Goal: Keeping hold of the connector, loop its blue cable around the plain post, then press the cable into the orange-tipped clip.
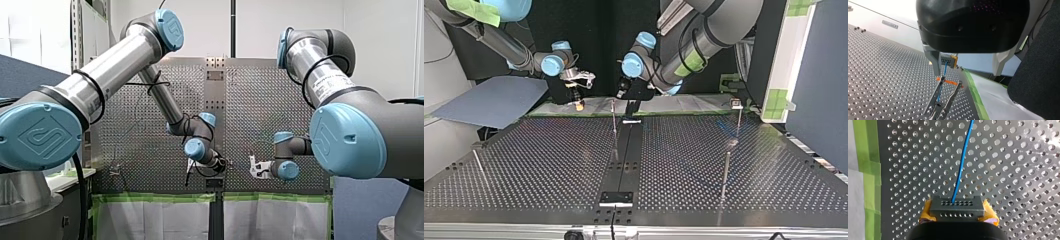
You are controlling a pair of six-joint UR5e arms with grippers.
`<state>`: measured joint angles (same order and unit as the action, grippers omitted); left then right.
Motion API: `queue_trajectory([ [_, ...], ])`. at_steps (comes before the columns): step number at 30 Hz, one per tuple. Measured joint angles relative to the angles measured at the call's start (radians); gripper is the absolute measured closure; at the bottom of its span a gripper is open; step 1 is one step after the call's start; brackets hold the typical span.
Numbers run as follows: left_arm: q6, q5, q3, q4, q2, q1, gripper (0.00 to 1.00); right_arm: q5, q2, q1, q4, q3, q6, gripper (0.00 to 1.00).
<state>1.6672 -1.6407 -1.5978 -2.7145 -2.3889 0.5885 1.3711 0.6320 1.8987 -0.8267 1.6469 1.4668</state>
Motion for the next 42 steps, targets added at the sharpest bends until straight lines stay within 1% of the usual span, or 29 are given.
queue_trajectory([
  [3, 0.005, 0.001, 0.0, 0.002, 0.0, 0.001, 0.0, -0.004, 0.0, -0.001, 0.0, 0.0, 0.0, 1.0],
  [6, 0.026, 0.006, 0.0, 0.019, 0.0, 0.003, 0.0, -0.005, 0.0, -0.002, 0.0, 0.0, 0.0, 1.0],
  [12, 0.082, 0.041, 0.0, 0.069, 0.0, 0.004, 0.0, -0.006, 0.0, -0.003, 0.001, 0.0, 0.0, 1.0],
  [14, 0.101, 0.043, 0.001, 0.08, 0.0, 0.004, 0.0, -0.006, 0.0, -0.003, 0.001, 0.0, 0.0, 1.0],
  [16, 0.107, 0.039, 0.001, 0.087, 0.0, 0.004, 0.0, -0.006, 0.0, -0.003, 0.001, 0.0, -0.001, 1.0],
  [18, 0.102, 0.037, 0.001, 0.09, 0.0, 0.004, 0.0, -0.006, 0.0, -0.003, 0.002, 0.0, -0.002, 1.0],
  [22, 0.074, 0.03, 0.001, 0.089, 0.0, 0.004, 0.0, -0.006, 0.0, -0.003, 0.005, 0.0, -0.003, 1.0],
  [26, 0.063, 0.023, 0.0, 0.083, 0.0, 0.004, 0.0, -0.006, 0.0, -0.003, 0.006, 0.0, -0.003, 1.0],
  [34, 0.014, 0.018, 0.001, 0.035, 0.0, 0.004, 0.0, -0.006, 0.0, -0.003, 0.006, 0.0, -0.003, 1.0],
  [42, 0.008, 0.017, 0.001, 0.031, 0.0, 0.004, 0.0, -0.006, -0.001, -0.003, 0.006, 0.0, -0.003, 1.0],
])
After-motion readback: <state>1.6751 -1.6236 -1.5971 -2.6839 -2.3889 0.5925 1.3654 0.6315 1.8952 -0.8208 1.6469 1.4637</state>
